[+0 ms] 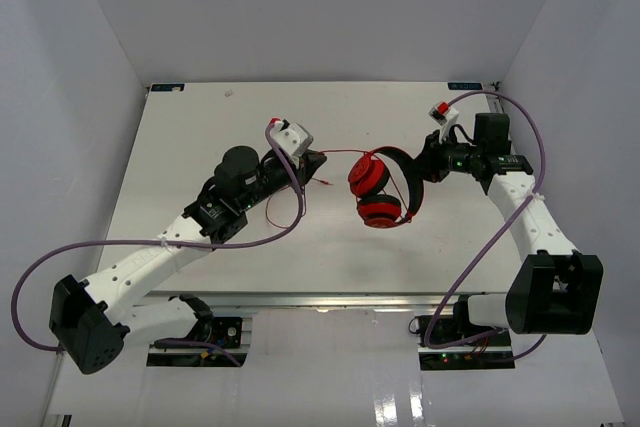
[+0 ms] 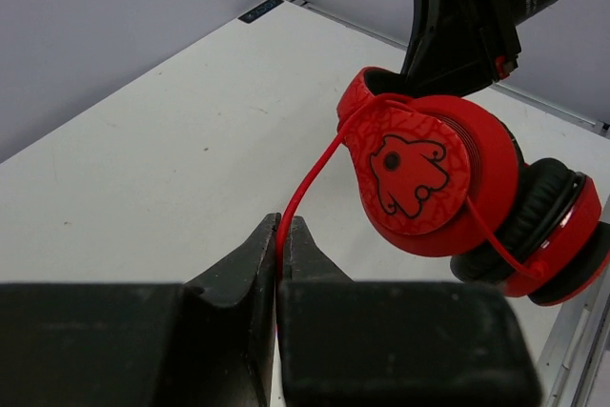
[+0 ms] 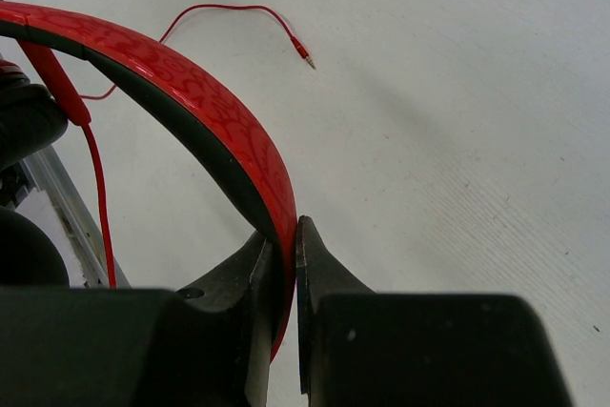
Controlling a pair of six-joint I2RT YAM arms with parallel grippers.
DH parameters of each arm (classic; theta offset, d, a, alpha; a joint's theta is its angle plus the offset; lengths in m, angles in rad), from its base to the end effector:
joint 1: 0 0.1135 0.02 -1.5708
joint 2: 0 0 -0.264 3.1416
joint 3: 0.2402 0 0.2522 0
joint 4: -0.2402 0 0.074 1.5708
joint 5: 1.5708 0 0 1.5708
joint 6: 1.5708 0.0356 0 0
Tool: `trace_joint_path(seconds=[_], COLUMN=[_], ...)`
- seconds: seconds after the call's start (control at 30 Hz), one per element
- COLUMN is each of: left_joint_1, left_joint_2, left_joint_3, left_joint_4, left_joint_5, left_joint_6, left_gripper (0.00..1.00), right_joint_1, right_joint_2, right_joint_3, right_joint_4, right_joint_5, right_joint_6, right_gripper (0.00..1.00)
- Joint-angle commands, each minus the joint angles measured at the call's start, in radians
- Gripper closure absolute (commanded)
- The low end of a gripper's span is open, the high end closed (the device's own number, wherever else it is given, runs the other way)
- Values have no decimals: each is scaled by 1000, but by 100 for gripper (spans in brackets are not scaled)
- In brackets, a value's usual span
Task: Wrap the headphones
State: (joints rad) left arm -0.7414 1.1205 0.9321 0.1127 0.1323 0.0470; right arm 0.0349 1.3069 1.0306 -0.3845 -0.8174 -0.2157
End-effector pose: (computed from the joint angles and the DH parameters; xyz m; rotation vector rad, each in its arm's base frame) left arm 0.1930 -0.1831 0.3560 0.7412 1.5130 -0.6352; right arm 0.2797 0.0357 0.2989 -0.6881 1.9826 0.7948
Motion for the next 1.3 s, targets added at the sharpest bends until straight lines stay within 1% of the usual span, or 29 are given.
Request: trace_joint_path(seconds=[0.0, 0.17, 0.27, 0.4, 0.53, 0.6, 0.63, 0.67, 0.77, 0.93, 1.07, 1.17, 1.27], left_joint_1=[6, 6, 5, 5, 3, -2, -6, -8, -9, -6, -4, -9, -39], left_joint_2=[-25, -7, 12, 43, 111, 149, 182, 216, 263, 324, 375, 428, 498], left_joint_3=[-42, -118, -166, -237, -291, -295, -298, -294, -261, -190, -163, -168, -177], left_joint_4=[53, 119, 174, 265, 395, 450, 508, 522, 564, 554, 576, 636, 724], left_joint_5=[75, 121, 148, 182, 204, 207, 207, 204, 193, 175, 195, 223, 227], left_joint_6=[-39, -115, -149, -212, -282, -307, -323, -335, -340, -313, -320, -368, -409], left_gripper=[87, 88, 88, 88, 84, 83, 81, 81, 79, 76, 76, 76, 75], right_joint_1=[-15, -23, -70, -97, -108, -109, -109, -109, -109, -109, -109, -109, -109], right_joint_2=[-6, 1, 9, 28, 45, 46, 45, 43, 28, -1, -13, -15, -11], right_joint_3=[22, 26, 32, 46, 53, 49, 40, 37, 47, 35, 10, 7, 16], right_joint_4=[56, 66, 77, 99, 157, 196, 235, 268, 265, 239, 274, 360, 483], right_joint_5=[-30, -46, -77, -138, -237, -280, -310, -333, -350, -391, -432, -444, -405], right_joint_6=[56, 80, 111, 194, 324, 389, 440, 477, 484, 468, 511, 610, 758], right_gripper=[92, 92, 92, 92, 92, 92, 92, 92, 92, 92, 92, 92, 92])
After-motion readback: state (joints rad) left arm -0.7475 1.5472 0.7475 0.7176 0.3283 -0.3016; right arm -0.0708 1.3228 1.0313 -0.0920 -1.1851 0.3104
